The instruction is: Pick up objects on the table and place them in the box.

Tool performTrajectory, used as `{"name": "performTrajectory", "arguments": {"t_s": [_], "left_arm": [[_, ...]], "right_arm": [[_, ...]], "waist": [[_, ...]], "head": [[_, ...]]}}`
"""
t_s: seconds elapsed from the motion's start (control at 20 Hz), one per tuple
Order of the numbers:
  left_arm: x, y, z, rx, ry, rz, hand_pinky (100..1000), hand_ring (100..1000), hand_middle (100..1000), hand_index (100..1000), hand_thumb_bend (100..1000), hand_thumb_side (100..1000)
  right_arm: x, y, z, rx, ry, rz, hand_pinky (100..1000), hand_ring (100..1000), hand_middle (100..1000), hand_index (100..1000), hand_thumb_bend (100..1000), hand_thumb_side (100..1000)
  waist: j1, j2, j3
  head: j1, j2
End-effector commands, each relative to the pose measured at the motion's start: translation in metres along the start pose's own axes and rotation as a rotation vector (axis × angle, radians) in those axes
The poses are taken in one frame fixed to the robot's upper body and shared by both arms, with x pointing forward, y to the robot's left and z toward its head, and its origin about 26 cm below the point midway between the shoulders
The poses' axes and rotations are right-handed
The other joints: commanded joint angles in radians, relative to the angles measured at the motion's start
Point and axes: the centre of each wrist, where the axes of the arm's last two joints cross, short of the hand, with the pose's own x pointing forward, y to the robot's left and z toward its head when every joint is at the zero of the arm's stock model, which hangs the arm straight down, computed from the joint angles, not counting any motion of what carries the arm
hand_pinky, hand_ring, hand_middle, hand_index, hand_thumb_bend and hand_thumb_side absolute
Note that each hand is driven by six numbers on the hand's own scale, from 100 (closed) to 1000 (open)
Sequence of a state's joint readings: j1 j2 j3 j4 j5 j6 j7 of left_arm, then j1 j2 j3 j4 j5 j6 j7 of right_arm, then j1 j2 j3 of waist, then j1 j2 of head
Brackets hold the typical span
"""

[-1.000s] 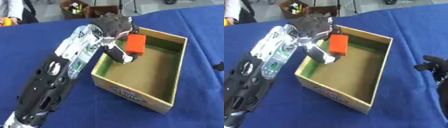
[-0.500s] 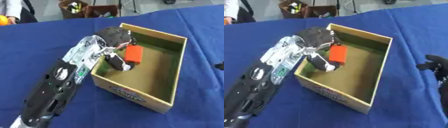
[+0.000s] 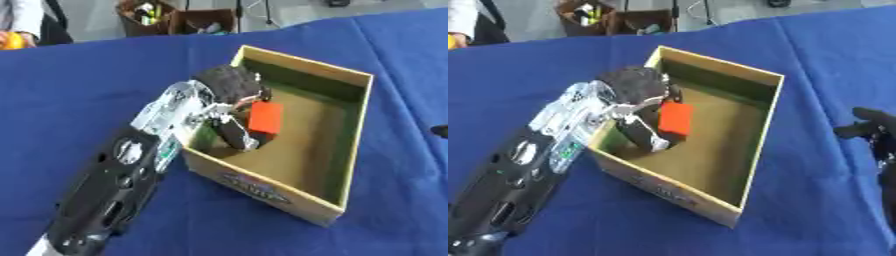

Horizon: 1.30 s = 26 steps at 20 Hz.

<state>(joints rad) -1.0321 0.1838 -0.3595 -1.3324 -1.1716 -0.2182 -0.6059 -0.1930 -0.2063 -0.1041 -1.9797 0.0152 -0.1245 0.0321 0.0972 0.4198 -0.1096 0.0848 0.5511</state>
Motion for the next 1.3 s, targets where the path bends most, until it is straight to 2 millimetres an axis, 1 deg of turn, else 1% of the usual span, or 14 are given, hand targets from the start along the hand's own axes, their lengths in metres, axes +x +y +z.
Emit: {"name": "performTrajectory", "arguments": {"t_s": [0.05, 0.1, 0.15, 0.25, 0.3, 0.35, 0.4, 0.45, 0.5, 0.95, 1.0, 1.05, 1.15, 1.3], "left_arm": [[0.000, 0.008, 0.002, -0.012, -0.021, -0.021, 353, 623, 740, 886, 100, 521], [0.000, 0.009, 0.002, -0.023, -0.024, -0.026, 408, 681, 789, 944, 100, 527], [-0.001, 0.009, 0.003, -0.031, -0.025, -0.030, 451, 716, 812, 964, 100, 532], [-0.001, 0.010, 0.004, -0.047, -0.019, -0.041, 549, 788, 870, 993, 193, 587], [-0.002, 0.011, 0.004, -0.054, -0.013, -0.049, 569, 801, 877, 994, 239, 605], [-0.002, 0.011, 0.005, -0.059, -0.009, -0.055, 569, 801, 877, 994, 239, 605], [-0.002, 0.012, 0.005, -0.066, -0.004, -0.063, 627, 837, 909, 1000, 406, 683], [-0.003, 0.012, 0.006, -0.072, 0.002, -0.072, 663, 862, 927, 1000, 489, 729], [-0.003, 0.012, 0.006, -0.077, 0.010, -0.080, 671, 868, 930, 1000, 499, 735], [-0.005, 0.016, 0.010, -0.069, 0.037, -0.109, 696, 884, 937, 1000, 516, 759], [-0.005, 0.017, 0.011, -0.064, 0.040, -0.111, 691, 882, 929, 993, 483, 769], [-0.006, 0.021, 0.013, -0.043, 0.050, -0.114, 691, 882, 929, 993, 483, 769], [-0.009, 0.037, 0.021, 0.036, 0.081, -0.116, 616, 832, 855, 962, 374, 845], [-0.014, 0.068, 0.037, 0.203, 0.116, -0.078, 557, 794, 814, 937, 330, 843]], "right_arm": [[0.006, 0.000, -0.003, 0.000, -0.024, 0.004, 950, 685, 523, 785, 100, 1000], [0.006, 0.000, -0.003, 0.001, -0.024, 0.004, 949, 684, 522, 785, 100, 1000], [0.006, 0.000, -0.003, 0.001, -0.024, 0.004, 949, 683, 521, 783, 100, 1000], [0.006, 0.000, -0.003, 0.002, -0.024, 0.003, 950, 682, 520, 784, 100, 1000], [0.006, 0.000, -0.003, 0.002, -0.024, 0.003, 950, 682, 520, 784, 100, 1000], [0.006, 0.000, -0.002, 0.002, -0.024, 0.003, 950, 682, 520, 784, 100, 1000], [0.006, 0.000, -0.002, 0.001, -0.023, 0.003, 950, 682, 520, 784, 100, 1000], [0.006, 0.000, -0.002, 0.001, -0.023, 0.002, 950, 681, 520, 784, 100, 1000], [0.006, 0.000, -0.002, 0.001, -0.023, 0.001, 950, 681, 520, 784, 100, 1000], [0.006, 0.000, -0.002, -0.001, -0.022, -0.001, 950, 681, 519, 784, 100, 1000], [0.006, 0.000, -0.002, -0.001, -0.021, -0.001, 950, 681, 519, 784, 100, 1000], [0.006, 0.000, -0.002, 0.000, -0.020, -0.002, 950, 681, 519, 784, 100, 1000], [0.005, 0.000, 0.000, -0.002, -0.015, -0.002, 951, 681, 519, 784, 100, 1000], [0.004, 0.001, 0.001, -0.002, -0.010, -0.002, 952, 682, 519, 784, 100, 1000]], "waist": [[-0.008, -0.019, -0.001], [-0.008, -0.019, -0.001], [-0.008, -0.019, -0.001], [-0.009, -0.019, -0.001], [-0.009, -0.019, -0.002], [-0.009, -0.020, -0.002], [-0.009, -0.020, -0.002], [-0.009, -0.020, -0.002], [-0.009, -0.021, -0.002], [-0.010, -0.024, -0.001], [-0.011, -0.024, 0.000], [-0.011, -0.025, 0.001], [-0.014, -0.027, 0.006], [-0.021, -0.027, 0.014]], "head": [[0.002, -0.011], [0.002, -0.011], [0.002, -0.012], [0.002, -0.011], [0.003, -0.011], [0.004, -0.011], [0.004, -0.011], [0.005, -0.012], [0.005, -0.012], [0.006, -0.012], [0.006, -0.012], [0.006, -0.011], [0.003, -0.008], [0.001, -0.007]]}}
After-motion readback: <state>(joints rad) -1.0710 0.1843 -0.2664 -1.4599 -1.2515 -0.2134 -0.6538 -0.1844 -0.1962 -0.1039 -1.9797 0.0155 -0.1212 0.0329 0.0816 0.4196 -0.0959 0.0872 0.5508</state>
